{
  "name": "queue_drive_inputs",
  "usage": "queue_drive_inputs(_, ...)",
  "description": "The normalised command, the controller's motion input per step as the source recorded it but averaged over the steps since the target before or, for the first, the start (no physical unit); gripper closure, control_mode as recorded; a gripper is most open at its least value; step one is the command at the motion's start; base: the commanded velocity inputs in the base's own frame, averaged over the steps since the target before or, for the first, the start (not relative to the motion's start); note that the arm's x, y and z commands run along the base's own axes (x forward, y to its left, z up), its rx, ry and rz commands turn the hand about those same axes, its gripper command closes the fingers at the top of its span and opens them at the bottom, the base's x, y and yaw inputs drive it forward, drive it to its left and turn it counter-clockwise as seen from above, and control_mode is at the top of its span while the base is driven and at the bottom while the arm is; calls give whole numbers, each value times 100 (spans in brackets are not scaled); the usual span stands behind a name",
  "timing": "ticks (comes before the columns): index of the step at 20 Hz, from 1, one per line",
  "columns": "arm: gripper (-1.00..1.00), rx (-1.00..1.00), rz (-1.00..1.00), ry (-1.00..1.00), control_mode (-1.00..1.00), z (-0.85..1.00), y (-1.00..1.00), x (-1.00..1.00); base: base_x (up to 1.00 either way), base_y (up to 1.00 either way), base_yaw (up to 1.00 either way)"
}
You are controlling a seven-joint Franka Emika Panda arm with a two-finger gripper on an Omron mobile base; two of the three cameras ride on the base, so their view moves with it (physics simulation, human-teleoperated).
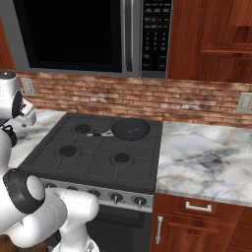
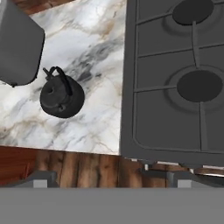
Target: Pick the kettle from the counter and place it on a stove burner. Then turn the burner on.
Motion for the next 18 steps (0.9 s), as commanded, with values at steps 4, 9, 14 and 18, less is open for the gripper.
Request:
queue_drive_inputs(4,-100,-3,14,0,-100,-4,56,-1,0,0,0)
queue_drive_inputs(9,-100,-6,19,0,-100,0,57,-3,0,0,0)
queue_drive_inputs(14,-100,-10,22,0,-100,0,37,0,0,0,0)
queue_drive_inputs(18,-100,-8,19,0,-100,0,12,0,0,0,0)
